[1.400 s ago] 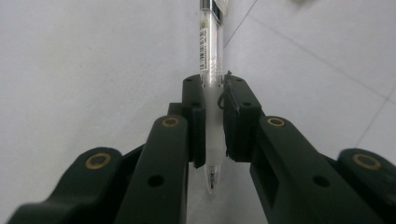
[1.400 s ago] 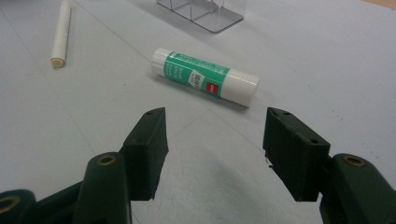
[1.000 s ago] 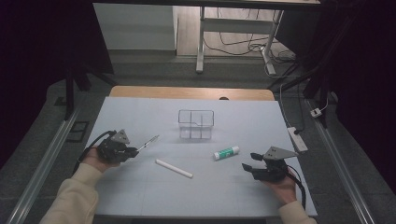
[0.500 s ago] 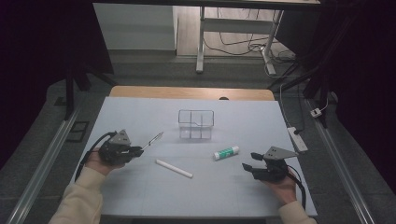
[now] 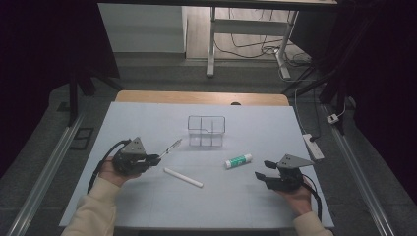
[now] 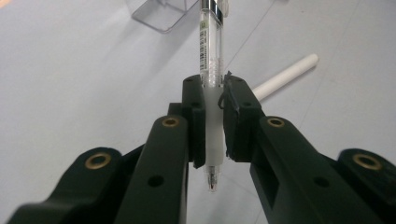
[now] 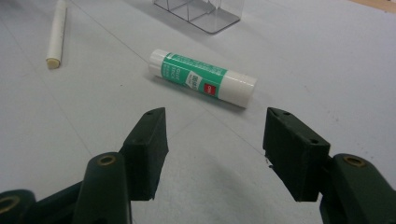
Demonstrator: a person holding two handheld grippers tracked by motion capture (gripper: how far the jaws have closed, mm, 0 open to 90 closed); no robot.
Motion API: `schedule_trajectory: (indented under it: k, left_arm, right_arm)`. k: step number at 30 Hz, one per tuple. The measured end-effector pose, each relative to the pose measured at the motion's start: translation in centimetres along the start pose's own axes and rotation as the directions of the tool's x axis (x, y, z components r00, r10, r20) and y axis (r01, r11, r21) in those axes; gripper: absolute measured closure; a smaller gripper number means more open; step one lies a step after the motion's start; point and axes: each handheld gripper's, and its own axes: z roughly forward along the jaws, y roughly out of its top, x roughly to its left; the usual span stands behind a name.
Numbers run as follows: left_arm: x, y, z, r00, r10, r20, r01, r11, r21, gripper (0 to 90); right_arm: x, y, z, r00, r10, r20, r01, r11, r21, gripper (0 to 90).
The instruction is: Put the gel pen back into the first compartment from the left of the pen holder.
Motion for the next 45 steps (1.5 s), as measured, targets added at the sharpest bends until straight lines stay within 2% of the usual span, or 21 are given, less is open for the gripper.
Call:
schedule_trajectory:
  k: [19, 28, 37, 45]
  left_arm:
    - [-1.7, 2.7, 2.0, 0.9974, 0.055, 0.048, -0.055, 0.9985, -0.007, 80.0]
    - [-2.5, 3.5, 3.2, 0.9952, 0.066, 0.072, -0.066, 0.9978, -0.006, 80.0]
    - [-3.4, 4.0, 4.3, 0.9919, 0.086, 0.094, -0.088, 0.9960, 0.015, 80.0]
    - [-4.0, 4.6, 5.1, 0.9904, 0.104, 0.091, -0.108, 0.9934, 0.040, 80.0]
  right_arm:
    - [0.3, 0.1, 0.1, 1.0000, -0.009, -0.002, 0.009, 1.000, -0.014, 39.2]
    - [0.7, 0.5, 0.2, 0.9996, -0.029, 0.001, 0.029, 0.999, -0.021, 38.8]
    - [1.6, 1.1, 0.4, 0.9987, -0.050, -0.007, 0.050, 0.998, -0.038, 38.6]
    - [2.3, 1.7, 0.6, 0.9975, -0.068, -0.016, 0.067, 0.997, -0.044, 38.3]
